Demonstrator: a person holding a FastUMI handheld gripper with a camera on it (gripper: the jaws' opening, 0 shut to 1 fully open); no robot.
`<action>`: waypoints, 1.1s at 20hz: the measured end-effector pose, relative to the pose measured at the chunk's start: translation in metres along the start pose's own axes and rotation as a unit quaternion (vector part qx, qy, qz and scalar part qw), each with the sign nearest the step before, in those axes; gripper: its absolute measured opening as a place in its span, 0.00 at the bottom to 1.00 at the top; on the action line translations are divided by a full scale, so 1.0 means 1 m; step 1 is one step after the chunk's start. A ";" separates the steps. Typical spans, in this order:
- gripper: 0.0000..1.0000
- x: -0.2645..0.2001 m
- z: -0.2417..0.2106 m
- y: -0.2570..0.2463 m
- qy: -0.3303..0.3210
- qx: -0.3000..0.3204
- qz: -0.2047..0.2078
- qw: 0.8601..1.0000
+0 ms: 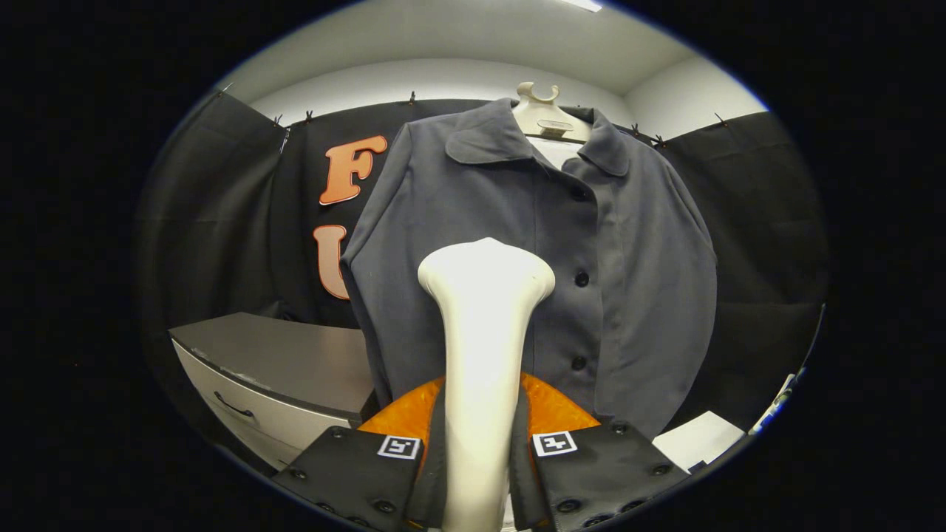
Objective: Iron the clothes twice with a garment steamer, once on the left side and once on the right side.
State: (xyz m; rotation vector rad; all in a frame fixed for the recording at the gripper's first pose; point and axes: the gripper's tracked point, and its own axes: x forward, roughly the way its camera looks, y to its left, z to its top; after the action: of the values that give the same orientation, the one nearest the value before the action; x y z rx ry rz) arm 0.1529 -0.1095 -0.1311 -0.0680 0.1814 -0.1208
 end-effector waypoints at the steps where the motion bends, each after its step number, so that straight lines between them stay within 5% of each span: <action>1: 0.41 -0.001 -0.006 -0.001 0.005 0.003 -0.001 1.000; 22: 0.41 -0.037 -0.133 -0.003 0.116 0.022 -0.007 0.993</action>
State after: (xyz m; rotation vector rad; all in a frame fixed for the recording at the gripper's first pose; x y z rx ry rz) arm 0.0923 -0.1151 -0.2547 -0.0111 0.4105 -0.1475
